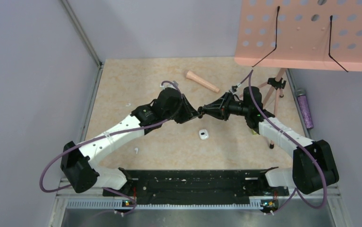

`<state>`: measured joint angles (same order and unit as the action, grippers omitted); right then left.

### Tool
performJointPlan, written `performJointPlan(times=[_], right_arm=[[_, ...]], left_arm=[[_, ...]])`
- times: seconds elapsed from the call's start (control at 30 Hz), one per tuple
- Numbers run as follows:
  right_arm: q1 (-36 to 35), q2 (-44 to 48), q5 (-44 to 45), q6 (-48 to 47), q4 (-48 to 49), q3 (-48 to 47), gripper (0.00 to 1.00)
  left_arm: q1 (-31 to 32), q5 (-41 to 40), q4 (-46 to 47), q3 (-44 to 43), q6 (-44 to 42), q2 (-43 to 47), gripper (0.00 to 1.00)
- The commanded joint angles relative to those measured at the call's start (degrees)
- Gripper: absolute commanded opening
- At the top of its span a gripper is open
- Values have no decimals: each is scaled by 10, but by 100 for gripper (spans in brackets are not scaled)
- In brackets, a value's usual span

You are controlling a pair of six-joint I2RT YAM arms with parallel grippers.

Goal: Insert the wireless bluetooth earbuds into the charging case
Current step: Adjust the right earbud in the right side groove of the charging case.

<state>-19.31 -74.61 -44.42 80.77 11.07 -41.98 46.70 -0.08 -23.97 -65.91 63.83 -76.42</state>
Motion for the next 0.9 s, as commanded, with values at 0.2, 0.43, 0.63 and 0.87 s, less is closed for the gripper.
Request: performJointPlan(times=[0.2, 0.43, 0.63, 0.87], right_arm=[[3, 24, -7, 3, 20, -5, 0], [3, 25, -9, 6, 24, -6, 0], [3, 26, -10, 5, 25, -3, 0], [3, 26, -16, -1, 25, -2, 0]], left_arm=[[2, -19, 1, -39, -14, -8, 30], [3, -15, -9, -48, -22, -19, 28], [2, -22, -14, -51, -29, -19, 25], [2, -15, -31, -72, -51, -29, 22]])
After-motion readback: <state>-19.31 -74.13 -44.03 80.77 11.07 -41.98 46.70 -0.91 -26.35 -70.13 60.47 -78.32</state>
